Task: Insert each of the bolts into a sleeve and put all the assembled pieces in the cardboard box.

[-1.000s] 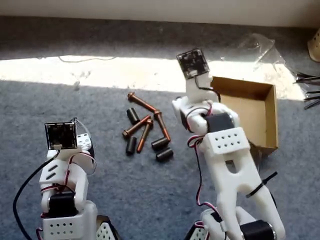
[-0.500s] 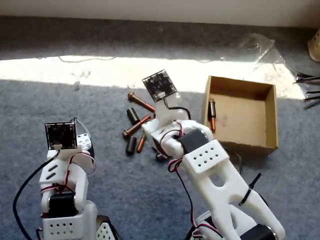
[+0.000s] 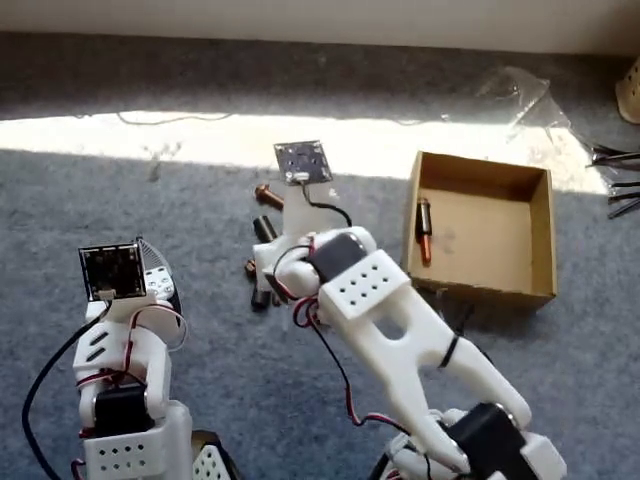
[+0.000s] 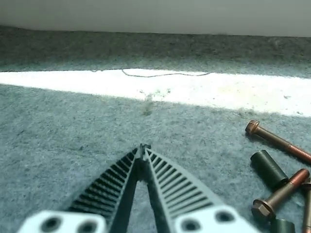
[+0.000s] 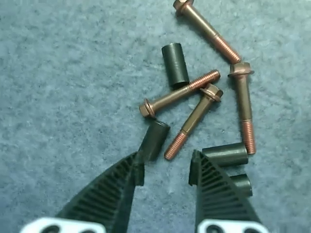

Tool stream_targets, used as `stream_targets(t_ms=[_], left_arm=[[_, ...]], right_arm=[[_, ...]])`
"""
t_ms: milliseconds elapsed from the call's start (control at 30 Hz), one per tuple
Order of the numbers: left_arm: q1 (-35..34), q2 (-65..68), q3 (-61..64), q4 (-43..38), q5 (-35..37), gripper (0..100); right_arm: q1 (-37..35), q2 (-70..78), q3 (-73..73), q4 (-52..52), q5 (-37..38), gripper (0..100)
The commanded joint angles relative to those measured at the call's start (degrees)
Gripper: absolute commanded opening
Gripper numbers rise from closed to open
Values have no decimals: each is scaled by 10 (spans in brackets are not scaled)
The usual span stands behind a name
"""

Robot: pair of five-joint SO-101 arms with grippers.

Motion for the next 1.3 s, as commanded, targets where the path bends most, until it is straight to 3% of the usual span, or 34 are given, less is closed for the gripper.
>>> stream_targets(t_ms=[0, 267, 533, 800, 967, 1267], left_arm=[[-6, -5, -20, -2, -3, 7], [-6, -5, -20, -2, -3, 7], [-6, -5, -7, -2, -3, 7], [-6, -5, 1, -21, -4, 7], [-6, -5, 30, -73, -4, 6], [-7, -5, 31, -74, -4, 6]], right_arm=[[-18, 83, -117, 53, -31, 139], [-24, 299, -359, 176, -142, 139], [-24, 439, -523, 252, -155, 139], [-27, 509, -596, 307, -156, 139], [-25, 522, -596, 312, -218, 138], [-51, 525, -596, 312, -224, 138]])
